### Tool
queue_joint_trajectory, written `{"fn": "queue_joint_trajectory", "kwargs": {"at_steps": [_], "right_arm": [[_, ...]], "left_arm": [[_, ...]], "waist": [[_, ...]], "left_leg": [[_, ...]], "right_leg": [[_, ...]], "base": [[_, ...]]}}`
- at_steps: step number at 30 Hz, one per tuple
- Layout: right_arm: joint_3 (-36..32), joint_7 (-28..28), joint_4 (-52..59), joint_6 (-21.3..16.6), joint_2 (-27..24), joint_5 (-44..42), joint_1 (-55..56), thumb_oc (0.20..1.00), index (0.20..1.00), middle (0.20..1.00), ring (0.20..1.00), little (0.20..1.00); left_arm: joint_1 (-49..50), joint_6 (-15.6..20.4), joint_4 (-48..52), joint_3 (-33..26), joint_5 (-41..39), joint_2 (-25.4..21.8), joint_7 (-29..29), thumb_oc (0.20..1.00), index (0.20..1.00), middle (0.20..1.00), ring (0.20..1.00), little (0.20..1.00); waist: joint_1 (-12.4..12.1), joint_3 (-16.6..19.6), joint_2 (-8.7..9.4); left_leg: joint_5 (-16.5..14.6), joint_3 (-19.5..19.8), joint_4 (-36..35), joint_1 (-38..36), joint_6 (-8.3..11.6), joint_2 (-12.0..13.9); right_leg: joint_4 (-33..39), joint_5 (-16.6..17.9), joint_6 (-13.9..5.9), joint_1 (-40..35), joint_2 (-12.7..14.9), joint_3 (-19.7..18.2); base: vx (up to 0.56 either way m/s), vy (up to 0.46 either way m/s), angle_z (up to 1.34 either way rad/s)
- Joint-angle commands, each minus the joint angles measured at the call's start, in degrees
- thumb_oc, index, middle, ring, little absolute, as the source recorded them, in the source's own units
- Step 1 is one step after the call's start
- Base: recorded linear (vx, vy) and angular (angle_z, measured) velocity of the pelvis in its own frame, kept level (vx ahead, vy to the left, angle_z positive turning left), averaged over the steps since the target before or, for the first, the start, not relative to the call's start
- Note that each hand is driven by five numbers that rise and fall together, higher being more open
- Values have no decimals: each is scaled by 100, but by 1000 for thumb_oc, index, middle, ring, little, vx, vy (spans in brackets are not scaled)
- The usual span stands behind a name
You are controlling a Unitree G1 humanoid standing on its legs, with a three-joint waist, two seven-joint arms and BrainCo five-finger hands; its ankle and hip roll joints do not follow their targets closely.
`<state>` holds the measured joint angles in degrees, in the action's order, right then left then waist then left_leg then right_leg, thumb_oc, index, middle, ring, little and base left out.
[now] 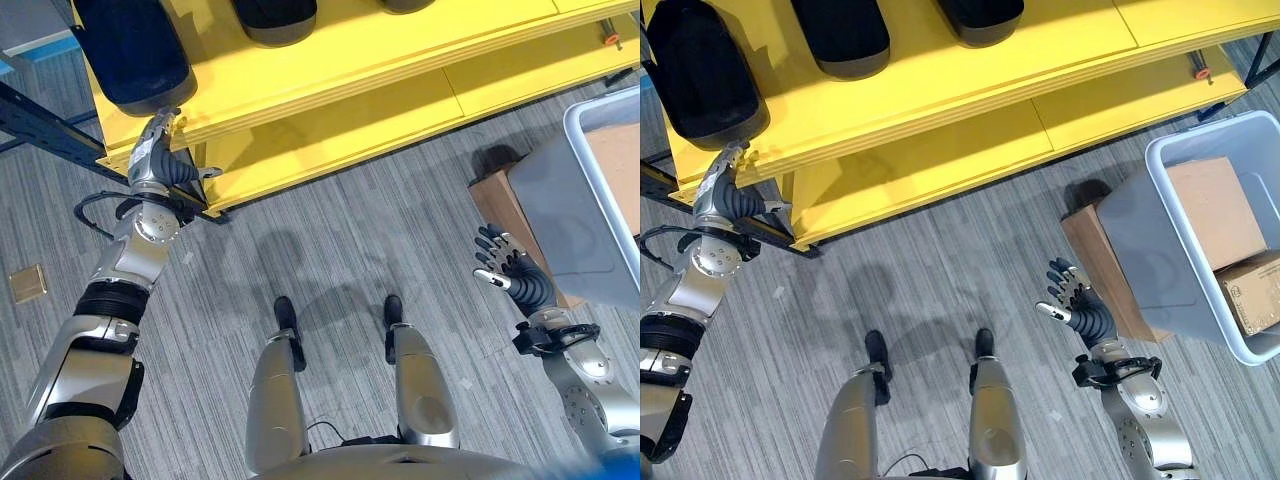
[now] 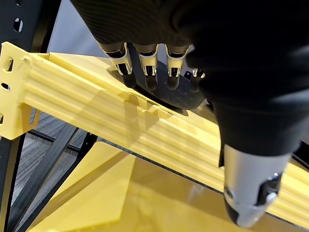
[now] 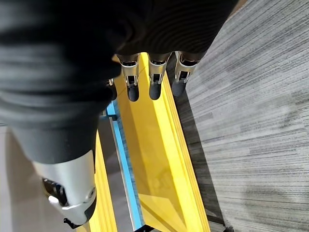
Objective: Move parts from the plastic box to the shelf.
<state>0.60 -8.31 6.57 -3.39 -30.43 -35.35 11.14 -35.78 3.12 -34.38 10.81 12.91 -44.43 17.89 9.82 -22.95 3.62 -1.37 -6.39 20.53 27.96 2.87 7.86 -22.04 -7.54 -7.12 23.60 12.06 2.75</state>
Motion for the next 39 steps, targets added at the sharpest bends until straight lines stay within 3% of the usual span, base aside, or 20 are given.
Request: {"fn": "queue_joint_trajectory", "kwargs": {"at_steps": [1, 39], "right_arm": [[-169, -24, 329, -233, -288, -213, 194, 1000, 1000, 1000, 1000, 1000], [-284, -186, 433, -191, -442, -421, 273, 1000, 1000, 1000, 1000, 1000]], "left_arm": [[-302, 126, -227, 12, -112, -350, 176, 1000, 1000, 1000, 1000, 1000], [-1154, -7, -1530, 545, -278, -915, -146, 1000, 1000, 1000, 1000, 1000]], "waist": [[43, 360, 60], [105, 350, 105]], "left_leg": [[-58, 498, 298, 45, 296, 208], [-145, 454, 494, 182, 262, 208]], "right_leg": [[16, 231, -136, -118, 138, -81], [-76, 237, -168, 21, 155, -166]], "base": [[0, 0, 0], [1, 1, 0]]}}
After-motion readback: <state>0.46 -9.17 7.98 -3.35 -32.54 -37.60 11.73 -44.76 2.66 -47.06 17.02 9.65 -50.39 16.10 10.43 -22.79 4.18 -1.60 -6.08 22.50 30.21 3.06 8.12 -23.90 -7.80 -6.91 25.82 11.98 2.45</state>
